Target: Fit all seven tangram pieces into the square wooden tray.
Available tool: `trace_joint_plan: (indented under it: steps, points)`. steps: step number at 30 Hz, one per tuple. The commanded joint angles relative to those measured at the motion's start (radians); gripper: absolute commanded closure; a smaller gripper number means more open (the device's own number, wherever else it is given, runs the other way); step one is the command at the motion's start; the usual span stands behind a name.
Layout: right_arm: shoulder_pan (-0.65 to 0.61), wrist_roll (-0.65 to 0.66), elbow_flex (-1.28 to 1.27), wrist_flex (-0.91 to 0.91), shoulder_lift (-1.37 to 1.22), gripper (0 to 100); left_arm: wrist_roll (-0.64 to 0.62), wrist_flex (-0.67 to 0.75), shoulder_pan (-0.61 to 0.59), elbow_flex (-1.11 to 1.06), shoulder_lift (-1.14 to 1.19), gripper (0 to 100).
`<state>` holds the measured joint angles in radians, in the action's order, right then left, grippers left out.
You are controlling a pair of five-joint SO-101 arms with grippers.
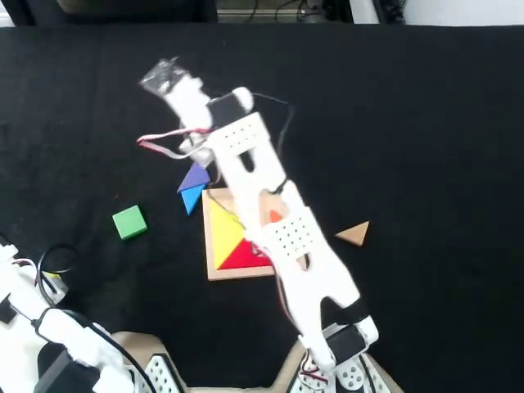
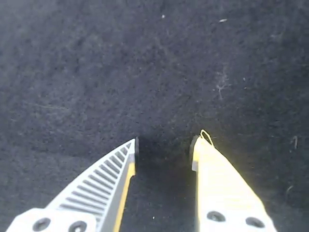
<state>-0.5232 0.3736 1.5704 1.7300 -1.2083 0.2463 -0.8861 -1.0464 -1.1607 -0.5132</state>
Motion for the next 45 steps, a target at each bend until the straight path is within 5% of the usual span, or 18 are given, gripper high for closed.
trace_joint_plan:
  steps: [1,12,25,34,37,40,45]
  points:
    - [0.060,-0.014,-0.012,0.026,0.044,97.1,-0.006,0.009,0.018,0.001,-0.018,80]
    - [0.028,-0.005,-0.056,-0.124,-0.120,97.1,-0.006,0.009,0.019,0.001,-0.018,80]
    - [-0.167,0.210,-0.054,-0.236,-0.122,97.1,-0.006,0.009,0.019,0.001,-0.018,80]
    - [-0.221,0.210,0.102,-0.057,-0.090,97.0,-0.006,0.009,0.019,0.001,-0.018,80]
    - [-0.239,0.081,0.101,0.020,-0.036,96.6,-0.006,0.009,0.019,0.001,-0.018,80]
    - [-0.229,-0.187,0.097,0.031,0.031,95.0,-0.006,0.009,0.019,0.001,-0.018,80]
    - [-0.221,-0.486,0.021,0.026,0.058,81.4,-0.006,0.009,0.019,-0.001,-0.018,80]
